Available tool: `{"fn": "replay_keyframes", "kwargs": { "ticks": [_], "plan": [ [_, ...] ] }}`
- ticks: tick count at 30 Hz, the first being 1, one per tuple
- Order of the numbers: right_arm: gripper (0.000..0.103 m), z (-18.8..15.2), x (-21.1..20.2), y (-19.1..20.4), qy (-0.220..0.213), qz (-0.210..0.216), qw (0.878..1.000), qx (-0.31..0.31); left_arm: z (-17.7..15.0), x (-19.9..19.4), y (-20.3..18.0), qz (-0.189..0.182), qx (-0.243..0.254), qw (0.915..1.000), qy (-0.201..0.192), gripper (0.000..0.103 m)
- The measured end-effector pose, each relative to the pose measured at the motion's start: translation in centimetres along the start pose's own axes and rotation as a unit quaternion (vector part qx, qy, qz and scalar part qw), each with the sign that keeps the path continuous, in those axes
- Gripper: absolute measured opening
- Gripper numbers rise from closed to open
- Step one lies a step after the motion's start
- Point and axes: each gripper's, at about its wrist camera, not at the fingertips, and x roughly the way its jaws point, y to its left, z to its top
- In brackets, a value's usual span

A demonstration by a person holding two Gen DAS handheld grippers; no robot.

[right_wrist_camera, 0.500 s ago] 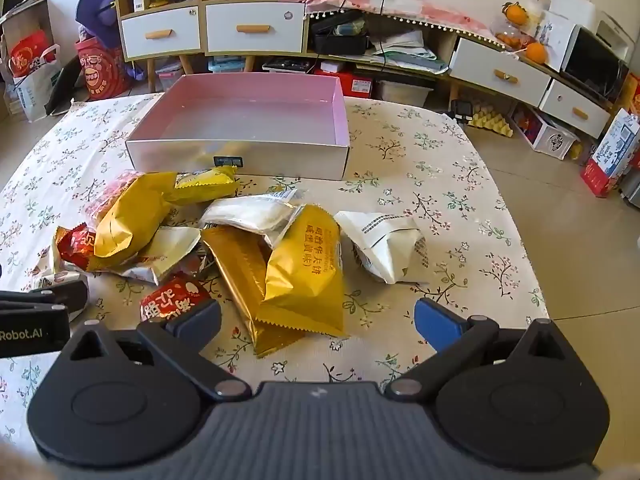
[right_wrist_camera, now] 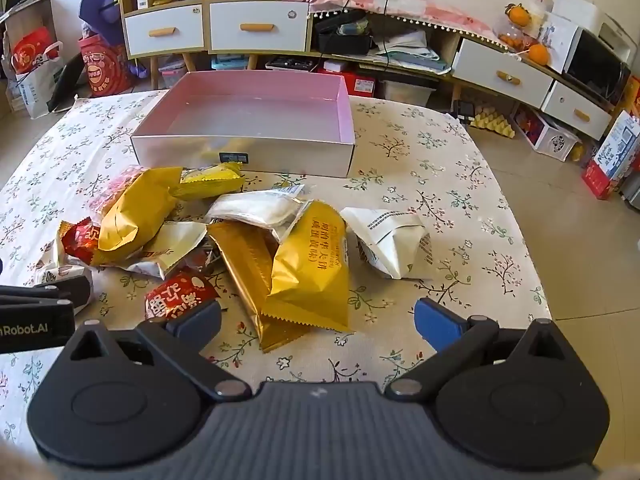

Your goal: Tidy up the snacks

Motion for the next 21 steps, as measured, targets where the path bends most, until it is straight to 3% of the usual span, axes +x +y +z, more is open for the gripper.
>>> {"fn": "replay_keyframes", "kwargs": {
  "ticks": [21],
  "plan": [
    [0.103, 0.06, -0.01, 0.16, -0.001, 0.001, 1.000, -0.001, -0.10, 0.30, -0.17, 0.000, 0.002, 1.0000, 0.005, 0.103]
  ]
}}
